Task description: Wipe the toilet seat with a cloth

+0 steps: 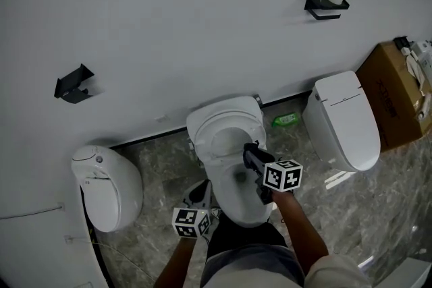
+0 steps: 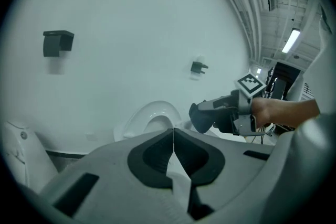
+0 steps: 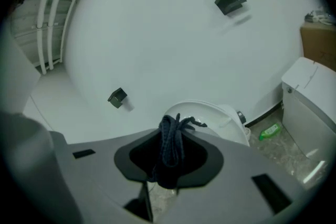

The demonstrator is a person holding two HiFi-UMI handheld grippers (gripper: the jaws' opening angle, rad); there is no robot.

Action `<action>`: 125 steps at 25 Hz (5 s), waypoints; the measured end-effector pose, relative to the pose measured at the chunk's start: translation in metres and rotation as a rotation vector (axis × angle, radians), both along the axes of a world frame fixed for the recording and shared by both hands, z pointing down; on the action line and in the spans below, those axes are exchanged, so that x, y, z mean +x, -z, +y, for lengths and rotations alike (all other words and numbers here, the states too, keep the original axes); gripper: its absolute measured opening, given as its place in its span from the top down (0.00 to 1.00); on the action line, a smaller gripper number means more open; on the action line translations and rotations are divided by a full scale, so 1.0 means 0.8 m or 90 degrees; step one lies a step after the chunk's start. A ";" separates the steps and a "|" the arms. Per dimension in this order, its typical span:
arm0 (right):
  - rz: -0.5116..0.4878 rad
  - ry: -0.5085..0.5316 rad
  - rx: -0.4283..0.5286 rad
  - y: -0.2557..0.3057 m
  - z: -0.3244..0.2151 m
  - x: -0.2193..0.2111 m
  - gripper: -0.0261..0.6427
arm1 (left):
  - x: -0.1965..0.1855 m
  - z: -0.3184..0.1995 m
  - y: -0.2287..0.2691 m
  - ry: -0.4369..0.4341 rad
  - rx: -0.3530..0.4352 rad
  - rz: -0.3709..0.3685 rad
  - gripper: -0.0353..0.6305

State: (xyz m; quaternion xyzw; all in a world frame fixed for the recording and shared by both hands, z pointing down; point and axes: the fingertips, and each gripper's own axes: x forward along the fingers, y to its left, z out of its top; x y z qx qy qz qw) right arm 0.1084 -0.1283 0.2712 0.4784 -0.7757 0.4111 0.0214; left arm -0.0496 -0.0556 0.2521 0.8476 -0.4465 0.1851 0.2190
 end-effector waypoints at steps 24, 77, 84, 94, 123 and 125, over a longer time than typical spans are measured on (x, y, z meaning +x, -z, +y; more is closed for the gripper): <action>0.067 0.136 -0.036 0.022 0.180 -0.010 0.85 | 0.066 -0.259 -0.077 -0.258 0.083 -0.412 0.70; -0.069 0.199 -0.023 0.036 0.334 0.022 0.85 | 0.101 0.037 -0.095 -0.327 0.164 -0.515 0.82; -0.060 0.189 -0.038 0.025 0.332 0.044 0.85 | 0.113 0.114 -0.125 -0.373 0.147 -0.507 0.81; -0.054 0.206 -0.075 -0.006 0.338 0.044 0.85 | 0.119 0.209 -0.196 -0.497 0.076 -0.484 0.78; 0.038 0.201 -0.229 -0.208 0.356 0.061 0.85 | 0.123 0.379 -0.438 -0.469 -0.279 -0.233 0.81; 0.038 0.198 -0.240 -0.224 0.359 0.059 0.85 | 0.124 0.388 -0.464 -0.480 -0.283 -0.252 0.82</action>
